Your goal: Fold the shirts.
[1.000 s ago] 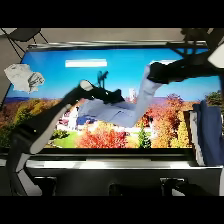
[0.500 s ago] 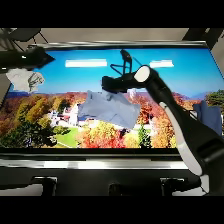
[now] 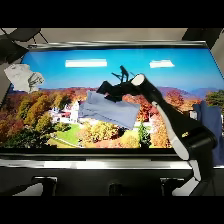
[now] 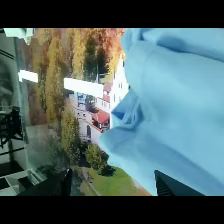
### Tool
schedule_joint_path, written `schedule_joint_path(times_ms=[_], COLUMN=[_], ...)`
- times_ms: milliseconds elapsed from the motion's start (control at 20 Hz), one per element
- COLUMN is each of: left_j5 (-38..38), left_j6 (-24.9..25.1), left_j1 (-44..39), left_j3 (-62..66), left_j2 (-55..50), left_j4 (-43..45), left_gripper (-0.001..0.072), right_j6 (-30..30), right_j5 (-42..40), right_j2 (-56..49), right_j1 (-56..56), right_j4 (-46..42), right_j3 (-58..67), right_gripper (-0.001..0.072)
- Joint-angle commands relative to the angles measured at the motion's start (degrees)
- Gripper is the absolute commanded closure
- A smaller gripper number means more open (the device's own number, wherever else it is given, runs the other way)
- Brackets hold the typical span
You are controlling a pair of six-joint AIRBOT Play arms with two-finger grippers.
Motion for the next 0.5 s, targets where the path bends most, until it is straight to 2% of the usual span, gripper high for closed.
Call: schedule_joint_path(times_ms=[0,150,200,300,450], left_j5=[-0.7,-0.7,-0.9,-1.7,-2.4], left_j6=[1.5,1.5,1.5,1.5,1.5], left_j1=[0.2,0.2,0.2,0.1,0.1], left_j3=[-0.3,-0.3,-0.3,-0.3,-0.3], left_j2=[0.5,0.5,0.5,0.5,0.5], left_j4=[1.9,2.5,2.5,2.5,2.5], left_gripper=[0.0677,0.0676,0.0677,0.0676,0.0677], right_j6=[2.1,8.0,8.2,8.6,7.7], right_j5=[13.2,29.0,31.7,29.2,15.6], right_j2=[4.5,6.9,6.9,6.9,6.6], right_j1=[-8.0,-15.5,-16.7,-16.7,-13.4], right_j4=[-13.6,-32.3,-33.9,-29.6,-19.2], right_j3=[0.0,-0.7,-3.0,-10.6,-20.8], right_gripper=[0.0104,0.0106,0.0106,0.0106,0.0105])
